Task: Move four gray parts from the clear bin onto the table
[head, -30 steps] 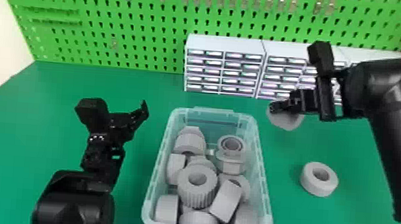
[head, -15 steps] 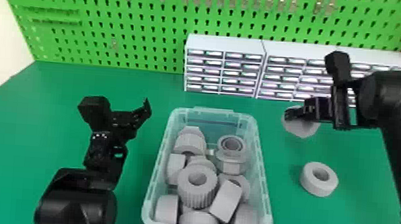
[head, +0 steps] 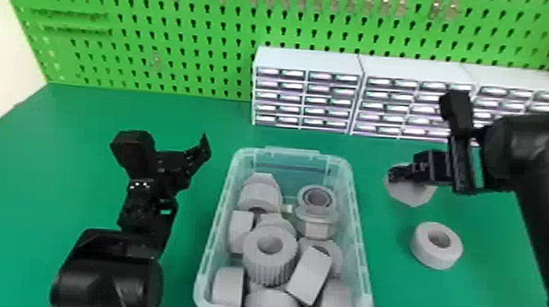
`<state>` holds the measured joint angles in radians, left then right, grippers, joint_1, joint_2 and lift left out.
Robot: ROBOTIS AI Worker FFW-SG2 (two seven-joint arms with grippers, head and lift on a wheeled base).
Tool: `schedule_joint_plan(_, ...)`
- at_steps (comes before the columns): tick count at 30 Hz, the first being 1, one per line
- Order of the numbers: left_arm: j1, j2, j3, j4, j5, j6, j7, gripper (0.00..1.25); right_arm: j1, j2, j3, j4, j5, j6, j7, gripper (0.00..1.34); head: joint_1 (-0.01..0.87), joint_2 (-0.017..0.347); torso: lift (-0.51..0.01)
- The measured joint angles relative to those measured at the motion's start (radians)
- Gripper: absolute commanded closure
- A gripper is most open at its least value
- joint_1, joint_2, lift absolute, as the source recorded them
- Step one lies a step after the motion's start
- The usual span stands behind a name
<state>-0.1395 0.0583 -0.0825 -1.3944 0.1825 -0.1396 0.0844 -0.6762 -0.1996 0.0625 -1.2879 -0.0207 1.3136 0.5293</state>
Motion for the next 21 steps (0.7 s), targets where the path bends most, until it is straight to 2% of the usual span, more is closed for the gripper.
schedule_joint_plan(21,0.0,-0.002,-0.001,0.002,0.002,-0.001,0.0,0.1,0.006,-0.005,0.036,0.138,-0.023,-0.05,0.0,1.01,0.693,0.072,-0.052)
